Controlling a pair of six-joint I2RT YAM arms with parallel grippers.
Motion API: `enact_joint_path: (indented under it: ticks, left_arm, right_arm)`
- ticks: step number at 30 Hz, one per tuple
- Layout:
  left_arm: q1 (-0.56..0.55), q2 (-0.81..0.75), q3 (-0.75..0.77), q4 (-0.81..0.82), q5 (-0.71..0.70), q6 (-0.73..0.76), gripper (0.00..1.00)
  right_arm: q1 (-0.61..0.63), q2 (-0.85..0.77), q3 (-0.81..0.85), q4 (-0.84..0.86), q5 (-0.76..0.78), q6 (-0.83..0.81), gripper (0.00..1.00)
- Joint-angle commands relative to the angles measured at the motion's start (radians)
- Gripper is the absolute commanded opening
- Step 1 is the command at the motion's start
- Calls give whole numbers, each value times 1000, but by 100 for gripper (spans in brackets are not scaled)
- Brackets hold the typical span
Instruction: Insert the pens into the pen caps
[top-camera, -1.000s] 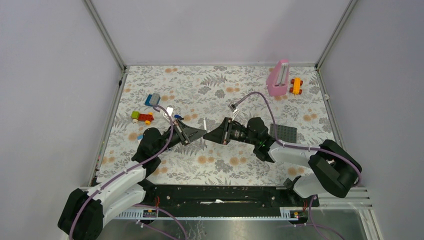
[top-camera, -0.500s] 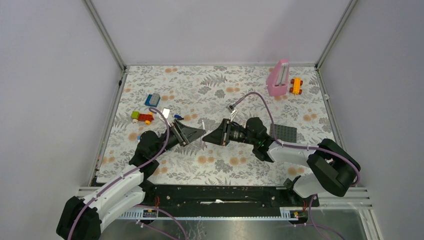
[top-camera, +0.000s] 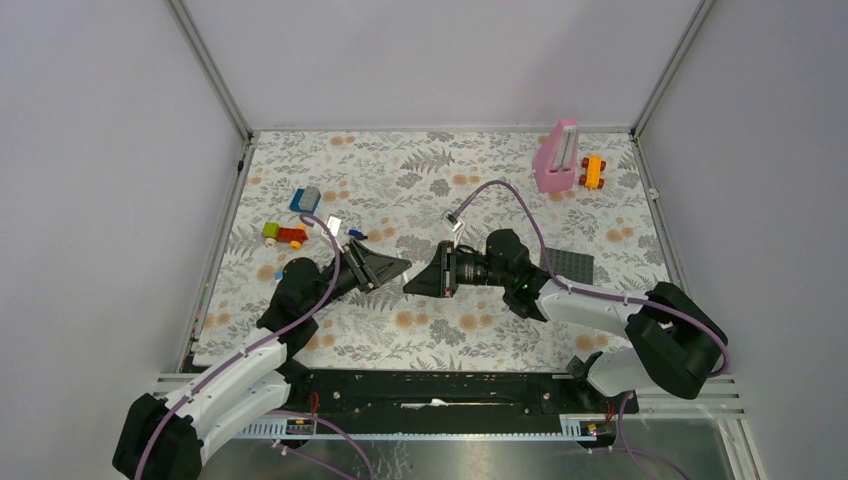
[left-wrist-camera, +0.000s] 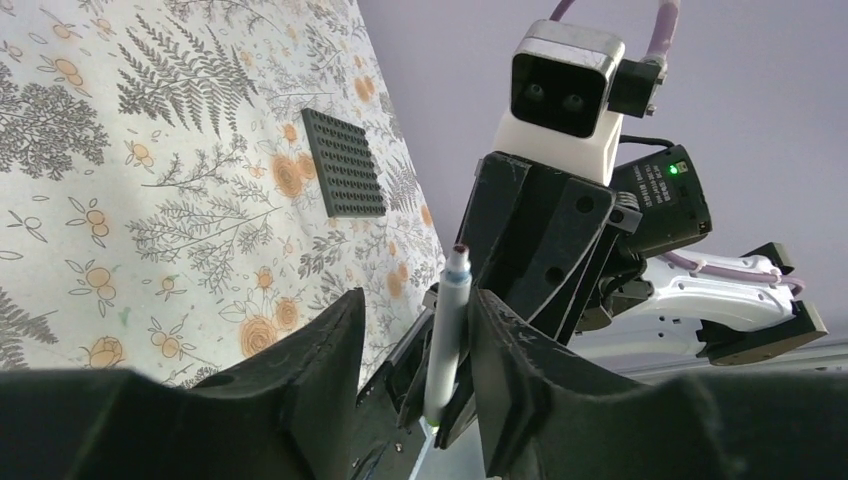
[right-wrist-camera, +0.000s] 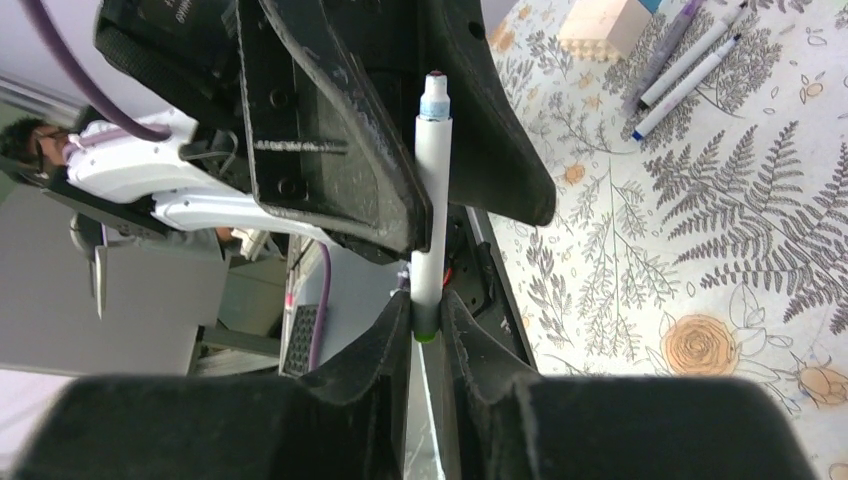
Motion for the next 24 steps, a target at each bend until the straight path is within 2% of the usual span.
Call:
enact_joint_path:
  ticks: [1,2,3,5,6,8,9,10,11,14,16,24]
  left_arm:
    - [-2,-2,53,24,-10,32,40]
    - [-2,-2,51,24,-9,33,38]
    - [-2,-3,49,24,-8,33,32]
    - [-2,-5,45,22,-6,32,4]
    - [-2,-7,44,18,-8,32,0]
    - [-2,-21,33,18,-21,25,0]
    - [-2,-35,26,18,-32,20,0]
    - [-2,-47,19,18,-44,16,0]
    - [-2,-58,11,17,-54,13,0]
    - [-2,-81,6,16,-72,7,0]
    - [-2,-86,6,16,-78,0,0]
    - [-2,-105,-1,21,-99,-17,0]
  right_arm:
    - [12,-39,58,-94,-33,-94,0]
    - [13,-38,63,-113,-34,-104,0]
    - [13,-38,70,-126,-37,-117,0]
    - [13,-37,80,-155,-40,-137,0]
    - [13,-38,84,-170,-38,-147,0]
    - [12,-40,95,-201,-27,-165,0]
    - [12,-41,101,-216,-15,-170,10]
    - [12,-43,102,-219,-1,-169,29]
    - [12,-45,100,-205,12,-161,43]
    - [13,-43,90,-126,25,-115,55]
    - [13,-36,81,-74,39,-82,56]
    - [13,-3,55,124,90,45,45]
